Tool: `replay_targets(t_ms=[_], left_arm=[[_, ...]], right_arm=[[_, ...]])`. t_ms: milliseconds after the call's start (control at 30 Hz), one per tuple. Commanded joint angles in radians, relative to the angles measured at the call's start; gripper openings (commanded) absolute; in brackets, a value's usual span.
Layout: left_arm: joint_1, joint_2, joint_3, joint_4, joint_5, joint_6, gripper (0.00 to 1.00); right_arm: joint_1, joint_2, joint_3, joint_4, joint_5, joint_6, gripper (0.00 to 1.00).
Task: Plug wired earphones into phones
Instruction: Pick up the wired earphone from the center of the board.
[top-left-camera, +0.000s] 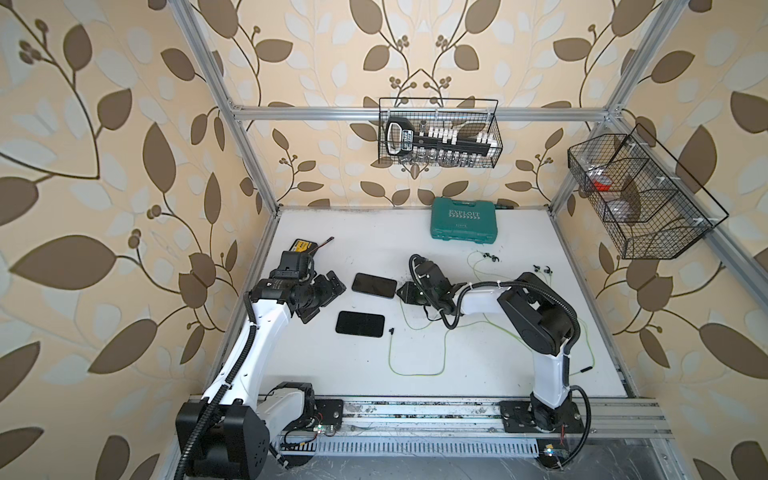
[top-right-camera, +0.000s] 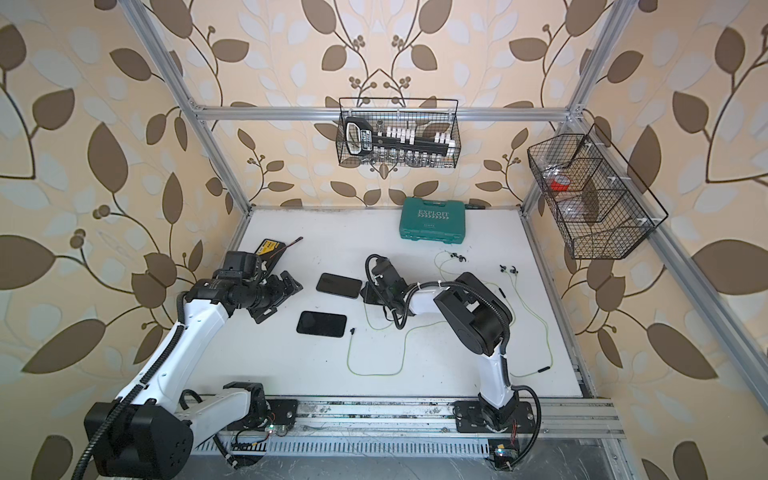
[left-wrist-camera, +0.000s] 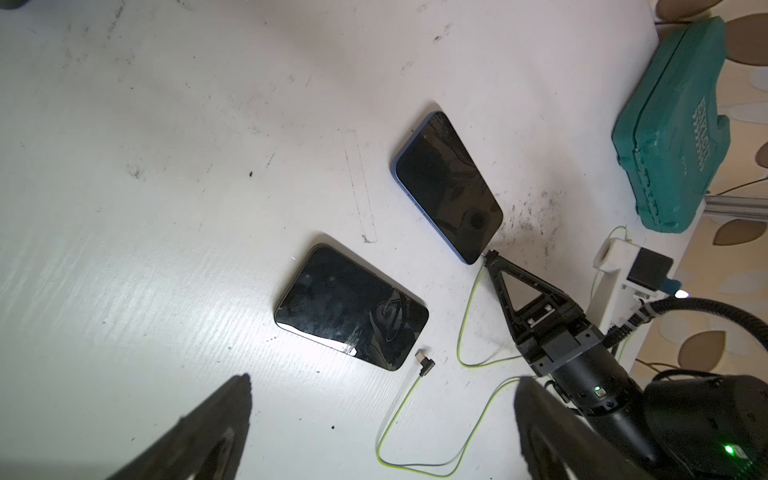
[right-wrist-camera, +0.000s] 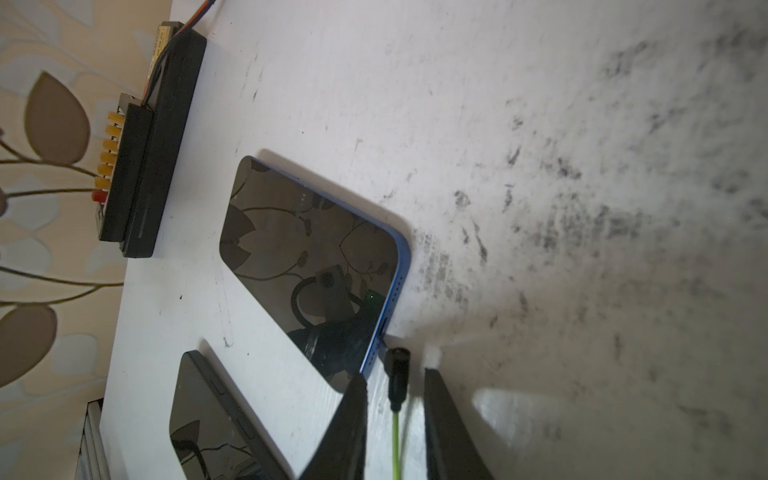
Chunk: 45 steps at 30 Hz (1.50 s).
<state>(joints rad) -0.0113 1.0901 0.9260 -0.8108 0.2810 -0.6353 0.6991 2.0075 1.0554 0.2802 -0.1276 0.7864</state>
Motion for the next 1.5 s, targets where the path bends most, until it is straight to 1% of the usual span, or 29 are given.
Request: replay_targets(t_ms=[0, 67, 167, 300, 433, 600, 667, 733, 767, 833, 867, 933, 967, 1033, 1133, 1200, 1233, 1367, 1467], left_arm=[[0.013, -0.024, -0.012, 0.009, 0.013, -0.008, 0.98], [0.014, -0.023, -0.013, 0.010, 0.014, -0.008, 0.98], [0.015, -0.025, -0.015, 0.012, 0.014, -0.010, 0.98], [0.015, -0.025, -0.016, 0.013, 0.014, -0.010, 0.98], [0.016, -0.027, -0.018, 0.016, 0.015, -0.008, 0.98], [0.016, -0.041, -0.018, 0.031, 0.039, 0.024, 0.98], [0.014, -0.062, -0.033, 0.073, 0.095, 0.047, 0.97], [-0.003, -0.099, -0.067, 0.152, 0.176, 0.071, 0.95], [-0.020, -0.119, -0.084, 0.190, 0.205, 0.081, 0.94], [-0.095, -0.171, -0.115, 0.279, 0.231, 0.103, 0.90], [-0.138, -0.193, -0.127, 0.318, 0.219, 0.112, 0.86], [-0.259, -0.230, -0.124, 0.372, 0.134, 0.122, 0.84], [-0.306, -0.238, -0.122, 0.404, 0.126, 0.135, 0.81], [-0.383, -0.251, -0.133, 0.508, 0.152, 0.154, 0.76], [-0.445, -0.253, -0.182, 0.695, 0.183, 0.159, 0.71], [-0.480, -0.244, -0.207, 0.812, 0.199, 0.169, 0.66], [-0.501, -0.235, -0.207, 0.850, 0.193, 0.179, 0.65], [-0.580, -0.190, -0.174, 0.921, 0.153, 0.244, 0.65], [-0.641, -0.159, -0.185, 1.033, 0.139, 0.266, 0.65]], right_arm=[[0.000, 0.050, 0.024, -0.029, 0.004, 0.030, 0.22], [0.000, 0.057, 0.024, -0.029, 0.003, 0.041, 0.20], [0.000, 0.067, 0.026, -0.019, -0.004, 0.056, 0.19], [-0.002, 0.075, 0.026, -0.019, -0.002, 0.066, 0.14], [-0.003, 0.050, 0.009, -0.006, 0.000, 0.078, 0.10], [-0.003, -0.068, -0.052, 0.030, 0.002, 0.076, 0.09], [-0.004, -0.143, -0.086, 0.048, 0.006, 0.069, 0.09], [-0.003, -0.234, -0.116, 0.056, 0.010, 0.057, 0.08], [-0.003, -0.274, -0.127, 0.056, 0.007, 0.048, 0.08], [-0.004, -0.378, -0.157, 0.064, 0.000, 0.025, 0.08], [-0.003, -0.423, -0.174, 0.078, -0.010, 0.017, 0.07], [-0.004, -0.531, -0.214, 0.115, -0.030, 0.002, 0.06], [-0.004, -0.582, -0.227, 0.128, -0.033, -0.004, 0.06], [-0.004, -0.685, -0.254, 0.149, -0.041, -0.022, 0.07], [0.007, -0.804, -0.269, 0.147, -0.041, -0.058, 0.07], [0.019, -0.865, -0.278, 0.134, -0.016, -0.074, 0.08], [0.023, -0.891, -0.283, 0.134, -0.007, -0.082, 0.08], [0.034, -0.938, -0.283, 0.116, 0.009, -0.115, 0.09], [0.040, -0.938, -0.275, 0.103, 0.019, -0.134, 0.09]])
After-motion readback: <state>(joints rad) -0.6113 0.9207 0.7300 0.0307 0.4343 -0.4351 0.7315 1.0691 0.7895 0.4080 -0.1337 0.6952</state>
